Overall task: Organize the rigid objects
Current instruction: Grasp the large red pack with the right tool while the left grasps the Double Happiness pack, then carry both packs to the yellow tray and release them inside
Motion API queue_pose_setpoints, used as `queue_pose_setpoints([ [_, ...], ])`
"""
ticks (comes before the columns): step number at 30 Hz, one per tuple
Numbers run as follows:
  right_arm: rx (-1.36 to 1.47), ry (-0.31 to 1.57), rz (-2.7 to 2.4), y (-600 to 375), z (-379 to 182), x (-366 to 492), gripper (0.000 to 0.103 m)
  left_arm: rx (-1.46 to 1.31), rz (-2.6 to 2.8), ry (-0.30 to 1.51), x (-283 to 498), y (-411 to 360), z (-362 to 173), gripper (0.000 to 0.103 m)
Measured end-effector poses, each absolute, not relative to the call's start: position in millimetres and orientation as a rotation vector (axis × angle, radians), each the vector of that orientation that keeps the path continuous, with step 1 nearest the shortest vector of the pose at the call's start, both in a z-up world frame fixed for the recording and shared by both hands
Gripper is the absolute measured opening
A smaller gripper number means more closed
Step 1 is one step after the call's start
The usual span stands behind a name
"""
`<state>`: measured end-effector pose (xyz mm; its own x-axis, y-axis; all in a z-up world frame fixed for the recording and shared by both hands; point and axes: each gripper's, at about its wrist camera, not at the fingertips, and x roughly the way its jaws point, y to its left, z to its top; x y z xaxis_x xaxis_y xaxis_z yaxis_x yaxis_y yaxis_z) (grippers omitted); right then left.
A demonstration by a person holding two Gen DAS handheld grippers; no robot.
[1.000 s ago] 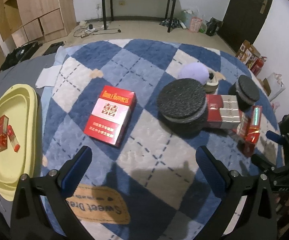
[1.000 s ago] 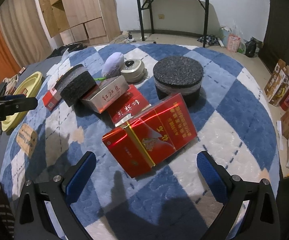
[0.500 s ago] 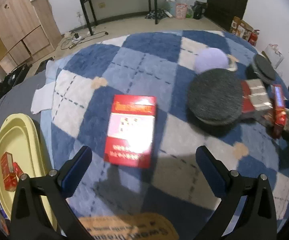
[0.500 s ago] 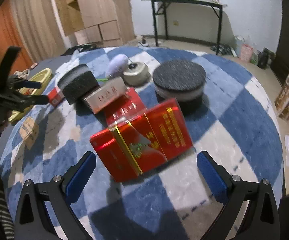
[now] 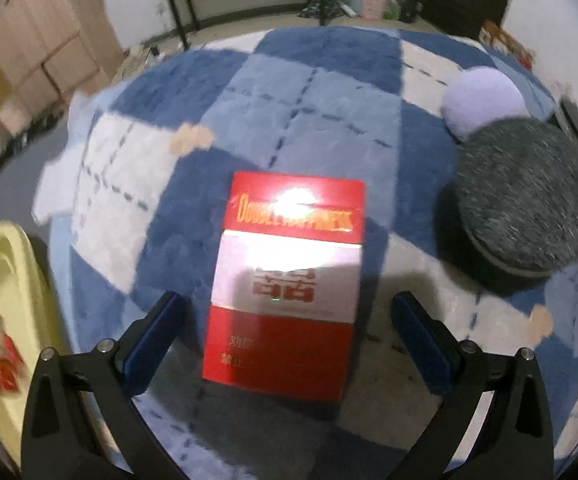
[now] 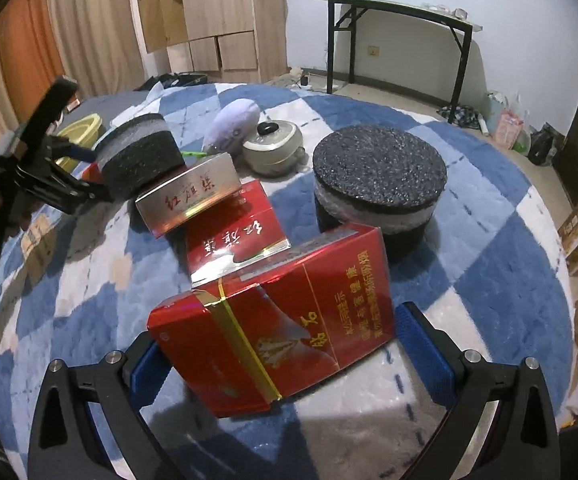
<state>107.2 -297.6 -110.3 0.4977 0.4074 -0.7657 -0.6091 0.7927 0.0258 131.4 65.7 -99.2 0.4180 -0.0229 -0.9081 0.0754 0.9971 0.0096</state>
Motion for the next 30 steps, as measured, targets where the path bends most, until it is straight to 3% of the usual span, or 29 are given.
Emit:
queue_pose_setpoints([
  [2,-0.264,0.835,0.623,-297.9,-111.3,104.2,0.102,-0.006,-0.033,1.123,129.7,70.7,-98.8,0.098],
  [4,-0.257,0.828,0.62,-300.5,-111.2,101.9,0.101,-0.014,-0.024,1.098,126.1,67.4,-94.3,0.07],
  [5,-0.248,0.826,0.616,-301.3,-111.1,101.1,0.1,-0.006,-0.018,1.082,123.6,64.7,-91.3,0.062],
  [10,-0.246,0.819,0.578,-301.0,-104.8,88.7,0.099,-0.002,-0.022,1.031,104.5,53.4,-70.7,0.059],
  [17,-0.197,0.703,0.576,-306.9,-48.0,56.7,0.099,-0.024,0.021,0.915,76.2,81.0,10.5,0.059],
  [22,-0.224,0.627,0.675,-254.0,-11.4,40.0,0.099,-0.09,0.133,0.871,58.5,150.5,43.7,0.059],
  [30,-0.292,0.563,0.897,-99.0,17.2,31.1,0.099,-0.173,0.323,0.915,35.1,275.4,24.8,0.058],
])
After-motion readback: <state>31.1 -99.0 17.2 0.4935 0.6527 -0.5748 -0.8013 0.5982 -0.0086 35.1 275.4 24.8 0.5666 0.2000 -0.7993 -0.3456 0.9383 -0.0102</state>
